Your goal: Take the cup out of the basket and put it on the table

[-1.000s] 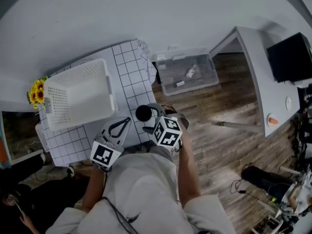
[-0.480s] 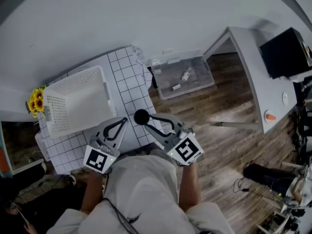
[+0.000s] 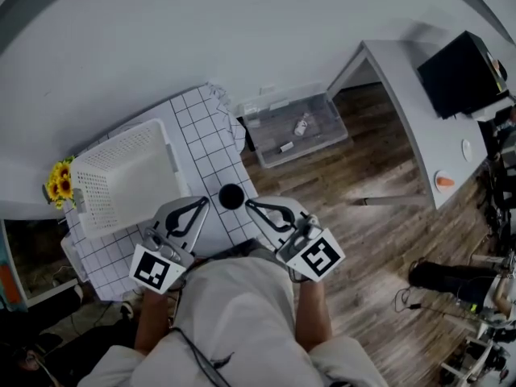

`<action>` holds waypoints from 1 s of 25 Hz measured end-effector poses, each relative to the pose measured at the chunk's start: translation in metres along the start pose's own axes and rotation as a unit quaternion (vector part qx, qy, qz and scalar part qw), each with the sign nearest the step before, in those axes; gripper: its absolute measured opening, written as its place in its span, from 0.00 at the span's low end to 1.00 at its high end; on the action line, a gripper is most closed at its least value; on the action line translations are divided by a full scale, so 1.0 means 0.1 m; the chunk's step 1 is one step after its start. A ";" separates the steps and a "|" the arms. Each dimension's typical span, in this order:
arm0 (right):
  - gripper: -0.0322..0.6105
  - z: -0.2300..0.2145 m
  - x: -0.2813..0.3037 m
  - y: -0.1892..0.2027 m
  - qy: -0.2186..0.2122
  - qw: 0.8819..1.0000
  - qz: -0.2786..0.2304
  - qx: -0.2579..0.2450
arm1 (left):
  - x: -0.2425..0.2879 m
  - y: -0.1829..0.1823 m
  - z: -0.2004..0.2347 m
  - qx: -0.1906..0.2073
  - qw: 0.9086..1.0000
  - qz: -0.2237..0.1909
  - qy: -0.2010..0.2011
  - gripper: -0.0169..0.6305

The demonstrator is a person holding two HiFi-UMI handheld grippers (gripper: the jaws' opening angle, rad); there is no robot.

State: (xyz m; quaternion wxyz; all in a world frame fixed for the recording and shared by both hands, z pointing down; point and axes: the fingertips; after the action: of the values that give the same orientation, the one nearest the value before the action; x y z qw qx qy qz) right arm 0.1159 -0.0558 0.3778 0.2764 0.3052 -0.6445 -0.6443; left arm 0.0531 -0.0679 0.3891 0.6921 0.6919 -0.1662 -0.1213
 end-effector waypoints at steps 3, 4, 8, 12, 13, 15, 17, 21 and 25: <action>0.06 0.02 -0.02 0.00 0.004 1.000 0.004 -0.005 | 0.01 -0.04 -0.01 0.000 1.000 -0.007 0.006 0.04; 0.06 0.02 -0.02 0.00 0.005 1.000 0.003 -0.006 | 0.01 -0.05 -0.01 0.000 1.000 -0.008 0.008 0.04; 0.06 0.06 -0.01 -0.05 0.010 1.000 -0.001 -0.004 | -0.01 -0.07 -0.01 -0.002 1.000 -0.012 0.011 0.04; 0.06 0.12 0.00 -0.07 0.010 1.000 -0.002 -0.001 | -0.03 -0.07 -0.02 -0.004 1.000 -0.016 0.013 0.04; 0.06 0.13 0.00 -0.06 0.009 1.000 -0.001 -0.001 | -0.03 -0.07 -0.02 -0.004 1.000 -0.017 0.013 0.04; 0.06 0.14 0.01 -0.06 0.009 1.000 0.002 -0.001 | -0.04 -0.07 -0.02 -0.006 1.000 -0.017 0.014 0.04; 0.06 0.14 0.01 -0.05 0.009 1.000 0.002 -0.005 | -0.05 -0.06 -0.02 -0.007 1.000 -0.017 0.014 0.04; 0.06 0.15 0.00 -0.05 0.011 1.000 0.002 -0.010 | -0.07 -0.05 -0.03 -0.005 1.000 -0.017 0.015 0.04; 0.06 0.16 -0.01 -0.03 0.014 1.000 0.004 -0.010 | -0.07 -0.05 -0.06 -0.006 1.000 -0.015 0.018 0.04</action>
State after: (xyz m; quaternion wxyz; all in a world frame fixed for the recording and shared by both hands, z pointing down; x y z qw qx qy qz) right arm 0.1045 -0.0443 0.3741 0.2907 0.3091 -0.6354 -0.6451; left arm 0.0489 -0.0595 0.3842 0.6970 0.6924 -0.1429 -0.1198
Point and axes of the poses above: the fingertips, and each gripper's own axes: x forward along the fingers, z to its left, y out of its underside, and after that the axes turned 9 degrees about y, right-handed
